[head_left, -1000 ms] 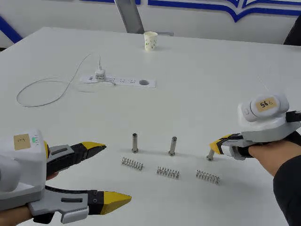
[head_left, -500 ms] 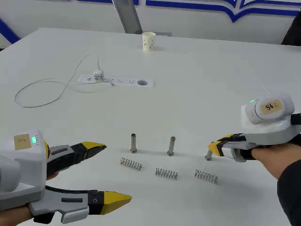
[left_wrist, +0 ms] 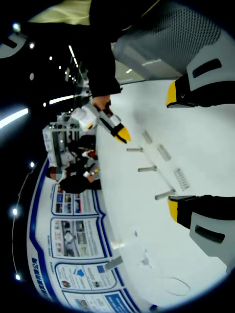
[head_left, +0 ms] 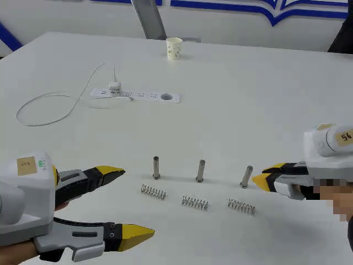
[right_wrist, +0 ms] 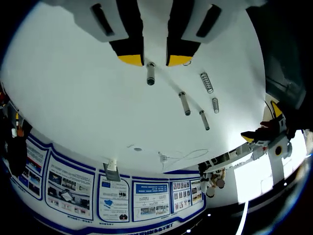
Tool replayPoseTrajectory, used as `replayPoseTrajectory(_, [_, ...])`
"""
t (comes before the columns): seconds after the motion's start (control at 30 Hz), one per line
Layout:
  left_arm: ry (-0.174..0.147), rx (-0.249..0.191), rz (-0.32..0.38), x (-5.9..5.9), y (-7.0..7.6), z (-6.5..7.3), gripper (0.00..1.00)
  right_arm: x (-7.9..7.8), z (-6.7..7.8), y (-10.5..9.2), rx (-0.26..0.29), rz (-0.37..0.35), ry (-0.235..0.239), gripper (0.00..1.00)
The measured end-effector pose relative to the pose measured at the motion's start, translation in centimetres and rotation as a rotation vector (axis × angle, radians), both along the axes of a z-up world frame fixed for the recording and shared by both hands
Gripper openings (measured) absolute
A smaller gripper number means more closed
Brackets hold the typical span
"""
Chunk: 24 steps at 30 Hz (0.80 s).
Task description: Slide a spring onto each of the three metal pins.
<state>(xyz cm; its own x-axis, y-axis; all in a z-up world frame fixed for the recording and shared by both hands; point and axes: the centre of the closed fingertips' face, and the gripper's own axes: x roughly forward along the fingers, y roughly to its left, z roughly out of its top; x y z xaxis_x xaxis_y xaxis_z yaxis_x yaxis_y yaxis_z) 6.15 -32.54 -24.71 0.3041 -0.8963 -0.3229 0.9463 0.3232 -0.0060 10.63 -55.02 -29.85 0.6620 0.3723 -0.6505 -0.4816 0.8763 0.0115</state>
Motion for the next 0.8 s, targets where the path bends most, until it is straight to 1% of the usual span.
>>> replayPoseTrajectory(0.1, [0.002,0.003,-0.003,0.0,-0.1,-0.1,0.74,-0.8,-0.6,0.3,0.011,0.044,0.011,0.19])
replayPoseTrajectory(0.23, [0.002,0.005,-0.009,-0.1,-0.2,-0.1,0.74,-1.4,-1.3,0.6,0.019,0.092,0.023,0.19])
replayPoseTrajectory(0.33, [0.003,0.006,-0.014,-0.2,-0.3,-0.2,0.74,-2.0,-1.7,1.2,0.025,0.151,0.027,0.19])
replayPoseTrajectory(0.4, [0.003,0.009,-0.017,-0.2,-0.3,-0.2,0.74,-2.6,-2.2,1.6,0.030,0.195,0.040,0.19])
replayPoseTrajectory(0.43, [0.003,0.010,-0.018,-0.2,-0.3,-0.2,0.74,-2.8,-2.4,1.8,0.026,0.221,0.036,0.19])
replayPoseTrajectory(0.6, [0.003,0.011,-0.021,-0.2,-0.4,-0.2,0.73,-3.4,-3.2,2.3,-0.015,0.294,0.039,0.19])
replayPoseTrajectory(0.8, [0.006,0.015,-0.024,-0.3,-0.5,-0.4,0.73,-3.3,-3.7,2.5,-0.043,0.346,0.037,0.19])
